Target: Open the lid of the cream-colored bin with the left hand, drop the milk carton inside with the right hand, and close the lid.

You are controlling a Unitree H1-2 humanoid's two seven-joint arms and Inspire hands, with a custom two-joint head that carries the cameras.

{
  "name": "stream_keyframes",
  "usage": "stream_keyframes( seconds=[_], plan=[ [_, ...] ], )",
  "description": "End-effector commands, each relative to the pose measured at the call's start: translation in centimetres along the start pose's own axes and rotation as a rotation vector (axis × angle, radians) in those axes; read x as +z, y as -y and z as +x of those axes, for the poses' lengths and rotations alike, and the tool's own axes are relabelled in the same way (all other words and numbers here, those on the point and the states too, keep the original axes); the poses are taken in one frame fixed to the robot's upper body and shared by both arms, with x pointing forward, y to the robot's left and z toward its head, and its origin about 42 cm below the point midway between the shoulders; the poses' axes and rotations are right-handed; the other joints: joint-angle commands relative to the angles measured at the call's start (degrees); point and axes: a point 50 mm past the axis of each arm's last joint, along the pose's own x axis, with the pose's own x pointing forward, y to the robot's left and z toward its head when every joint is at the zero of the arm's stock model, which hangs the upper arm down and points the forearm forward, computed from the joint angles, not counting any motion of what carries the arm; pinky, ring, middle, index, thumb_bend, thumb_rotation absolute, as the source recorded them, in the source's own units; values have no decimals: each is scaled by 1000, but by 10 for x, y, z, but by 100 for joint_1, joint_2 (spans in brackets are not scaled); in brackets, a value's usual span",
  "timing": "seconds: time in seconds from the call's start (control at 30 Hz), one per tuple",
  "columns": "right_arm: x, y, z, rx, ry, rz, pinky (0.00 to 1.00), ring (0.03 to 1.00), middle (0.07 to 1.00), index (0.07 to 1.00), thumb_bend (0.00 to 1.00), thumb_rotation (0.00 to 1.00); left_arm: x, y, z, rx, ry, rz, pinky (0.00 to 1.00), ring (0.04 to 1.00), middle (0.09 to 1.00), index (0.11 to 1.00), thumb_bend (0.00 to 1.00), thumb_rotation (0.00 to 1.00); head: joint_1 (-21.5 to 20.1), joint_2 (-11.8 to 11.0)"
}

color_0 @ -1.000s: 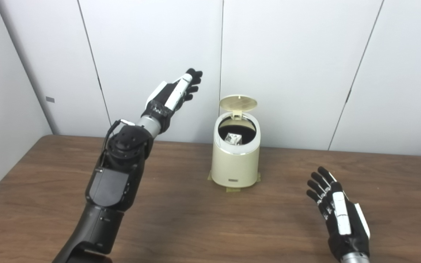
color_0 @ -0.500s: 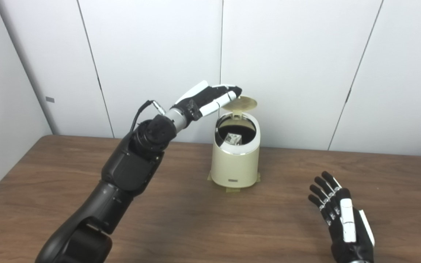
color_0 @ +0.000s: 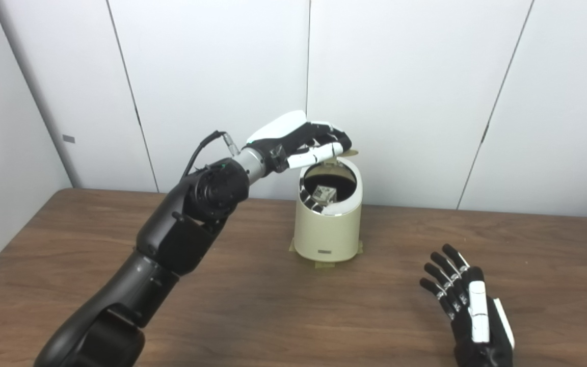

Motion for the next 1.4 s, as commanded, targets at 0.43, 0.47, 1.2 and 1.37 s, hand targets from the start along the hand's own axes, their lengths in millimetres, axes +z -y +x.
stream_keyframes(
  seconds=[0.43, 0.47, 1.2, 1.37],
  plan=[
    [17, -10, 5, 21, 65, -6, 753, 841, 856, 883, 550, 947, 15, -12, -18, -38, 92, 481, 726, 786, 771, 769, 531, 1000, -61, 112],
    [17, -10, 5, 22, 66, -8, 752, 840, 855, 884, 550, 948, 14, -10, -19, -54, 88, 489, 741, 793, 774, 771, 525, 1000, -83, 106],
    [20, -11, 4, 26, 75, -21, 736, 835, 849, 893, 550, 921, 3, 46, -10, -291, 12, 437, 903, 890, 864, 898, 538, 1000, -168, 185],
    [22, -11, 5, 13, 70, -12, 711, 826, 842, 895, 546, 911, 2, 49, -10, -310, 11, 469, 913, 891, 862, 909, 545, 1000, -172, 212]
  ],
)
